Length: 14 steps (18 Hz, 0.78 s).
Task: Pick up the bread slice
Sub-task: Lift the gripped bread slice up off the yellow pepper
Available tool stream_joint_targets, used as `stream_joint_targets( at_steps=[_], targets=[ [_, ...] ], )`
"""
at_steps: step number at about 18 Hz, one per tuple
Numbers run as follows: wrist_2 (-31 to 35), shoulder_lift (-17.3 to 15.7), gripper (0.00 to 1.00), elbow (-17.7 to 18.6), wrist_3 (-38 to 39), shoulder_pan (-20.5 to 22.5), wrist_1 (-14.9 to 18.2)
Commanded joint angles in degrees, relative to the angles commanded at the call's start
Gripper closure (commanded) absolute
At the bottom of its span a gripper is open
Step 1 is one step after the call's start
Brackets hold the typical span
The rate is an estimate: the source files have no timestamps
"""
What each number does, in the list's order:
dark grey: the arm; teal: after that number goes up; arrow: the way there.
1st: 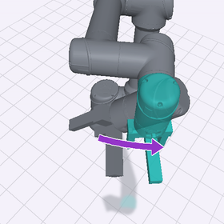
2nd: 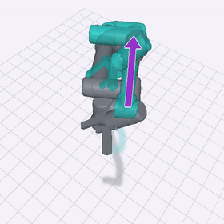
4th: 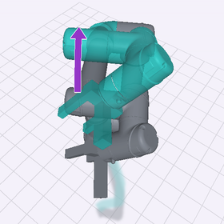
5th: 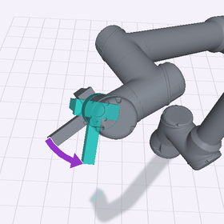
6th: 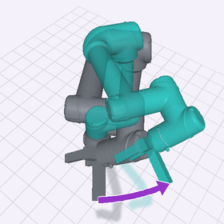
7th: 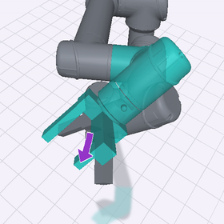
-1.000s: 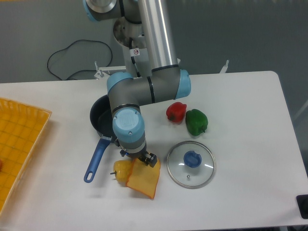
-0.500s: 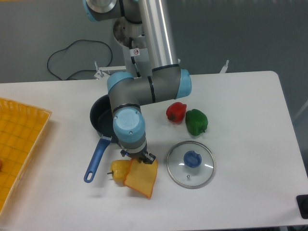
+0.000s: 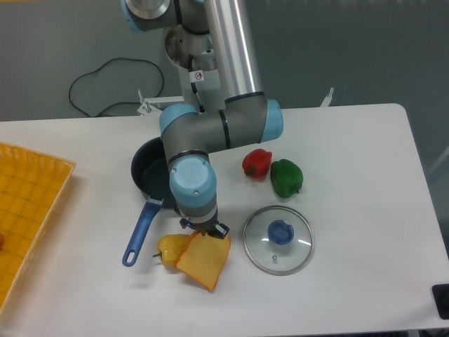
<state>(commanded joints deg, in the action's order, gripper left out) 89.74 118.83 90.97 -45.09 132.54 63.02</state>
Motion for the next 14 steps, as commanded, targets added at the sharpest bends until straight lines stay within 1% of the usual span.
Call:
stream_joint_targets(
  at_steps=[1,4,6,8,9,11,12,14],
  targets=[
    [-0.8,-0.2,1.0,-0.6,0.0,0.4,0.3],
    [-2.0,-0.5,1.0,-2.9,-0.1,1.5,4.6],
    [-2.0,-0.7,1.0,-3.4,-1.0,1.6,5.3],
    [-2.0,-2.4,1.0,-3.4,-3.6,2.0,5.5],
    [-2.0,-3.3,1.0,-3.6,-5.9,2.5,6.3],
    [-2.0,-5.5,1.0,-4.0,-9.3,3.3,9.4],
    [-2.0,-6.1,1.0,-4.1,-10.3,3.9,10.5],
    [-1.9,-7.0,1.0,-4.5,-10.8,4.2,12.0]
  ],
)
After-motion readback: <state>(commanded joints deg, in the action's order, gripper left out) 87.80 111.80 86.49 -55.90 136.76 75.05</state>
